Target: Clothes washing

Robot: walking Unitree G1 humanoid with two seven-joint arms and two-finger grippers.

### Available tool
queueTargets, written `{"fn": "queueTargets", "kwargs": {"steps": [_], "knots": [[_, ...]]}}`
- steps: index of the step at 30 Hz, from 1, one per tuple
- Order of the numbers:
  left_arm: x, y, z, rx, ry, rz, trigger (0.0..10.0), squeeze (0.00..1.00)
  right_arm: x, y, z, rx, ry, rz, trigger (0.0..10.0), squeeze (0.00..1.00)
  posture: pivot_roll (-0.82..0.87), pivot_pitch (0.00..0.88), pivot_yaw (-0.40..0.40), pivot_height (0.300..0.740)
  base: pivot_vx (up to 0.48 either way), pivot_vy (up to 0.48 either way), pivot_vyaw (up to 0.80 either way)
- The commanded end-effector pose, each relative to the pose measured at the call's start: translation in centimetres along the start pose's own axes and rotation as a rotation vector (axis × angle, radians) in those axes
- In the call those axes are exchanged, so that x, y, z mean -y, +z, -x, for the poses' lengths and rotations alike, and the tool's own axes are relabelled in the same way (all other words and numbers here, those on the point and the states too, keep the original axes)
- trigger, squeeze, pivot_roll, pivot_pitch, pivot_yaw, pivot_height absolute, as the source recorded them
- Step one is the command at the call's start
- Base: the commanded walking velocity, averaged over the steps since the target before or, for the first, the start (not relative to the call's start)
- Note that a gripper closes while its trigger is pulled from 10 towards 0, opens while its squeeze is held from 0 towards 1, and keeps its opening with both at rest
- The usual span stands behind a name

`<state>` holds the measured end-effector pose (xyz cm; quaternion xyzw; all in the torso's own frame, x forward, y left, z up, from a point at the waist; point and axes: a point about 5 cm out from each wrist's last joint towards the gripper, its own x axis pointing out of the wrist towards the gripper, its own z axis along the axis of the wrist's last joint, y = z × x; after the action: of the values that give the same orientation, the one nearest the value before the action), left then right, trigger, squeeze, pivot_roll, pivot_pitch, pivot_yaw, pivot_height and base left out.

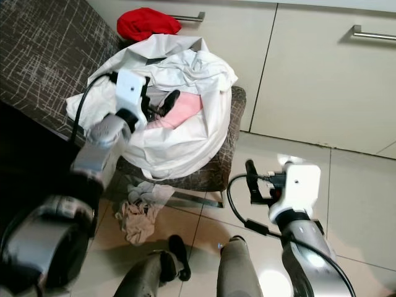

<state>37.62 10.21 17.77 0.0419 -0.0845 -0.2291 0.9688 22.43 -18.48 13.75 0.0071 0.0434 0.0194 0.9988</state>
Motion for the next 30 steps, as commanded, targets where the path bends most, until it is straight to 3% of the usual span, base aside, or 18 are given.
{"fn": "queueTargets", "kwargs": {"steps": [1,9,15,21,22,24,25,26,28,29,30], "knots": [[0.5,-0.3,0.8,0.009,0.017,0.010,10.0,0.00,0.1,-0.4,-0.4,-0.006,0.003,-0.008,10.0,0.00,-0.41,0.194,0.160,0.740,0.000,-0.472,0.66],[2.7,-0.7,2.6,0.014,0.084,0.077,10.0,0.00,0.0,-0.2,-3.0,0.015,0.058,0.006,10.0,0.00,-0.37,0.144,0.123,0.740,0.000,-0.475,0.59],[3.0,-0.9,2.8,-0.030,0.162,0.062,10.0,0.00,0.3,-0.2,-4.4,0.026,0.077,0.025,10.0,0.00,-0.36,0.112,0.116,0.740,0.000,-0.457,0.46],[1.9,-2.2,3.5,-0.112,0.244,0.042,10.0,0.00,0.9,-0.5,-4.9,0.022,0.038,0.064,10.0,0.00,-0.35,0.092,0.116,0.740,0.085,0.000,0.41],[0.5,-2.8,4.6,-0.140,0.293,0.001,10.0,0.00,1.2,-0.7,-4.8,0.025,0.014,0.082,10.0,0.00,-0.35,0.088,0.116,0.740,0.000,0.000,0.00],[-0.1,-3.0,5.0,-0.148,0.316,-0.017,10.0,0.00,1.3,-0.8,-4.8,0.026,0.012,0.077,10.0,0.00,-0.34,0.083,0.116,0.740,0.000,0.000,0.00],[-1.5,-3.8,6.5,-0.178,0.368,-0.028,10.0,0.00,1.3,-1.3,-4.6,0.021,0.013,0.071,10.0,0.00,-0.34,0.077,0.115,0.740,0.000,0.000,0.00],[-1.5,-3.8,6.5,-0.178,0.368,-0.028,10.0,0.00,1.3,-1.3,-4.6,0.021,0.013,0.071,10.0,0.00,-0.34,0.077,0.115,0.740,0.000,0.000,0.00],[-2.3,-5.1,8.8,-0.221,0.427,-0.019,10.0,0.00,1.3,-1.9,-4.4,0.009,0.024,0.067,10.0,0.00,-0.33,0.067,0.113,0.740,0.000,0.000,0.28],[-2.3,-5.1,8.8,-0.221,0.427,-0.019,10.0,0.00,1.3,-1.9,-4.4,0.009,0.024,0.067,10.0,0.00,-0.33,0.067,0.113,0.740,0.000,0.000,0.57],[-1.8,-5.6,9.8,-0.232,0.442,0.032,10.0,0.00,1.3,-2.2,-4.6,0.005,0.022,0.069,10.0,0.00,-0.32,0.063,0.109,0.740,0.000,-0.270,0.49]]}}
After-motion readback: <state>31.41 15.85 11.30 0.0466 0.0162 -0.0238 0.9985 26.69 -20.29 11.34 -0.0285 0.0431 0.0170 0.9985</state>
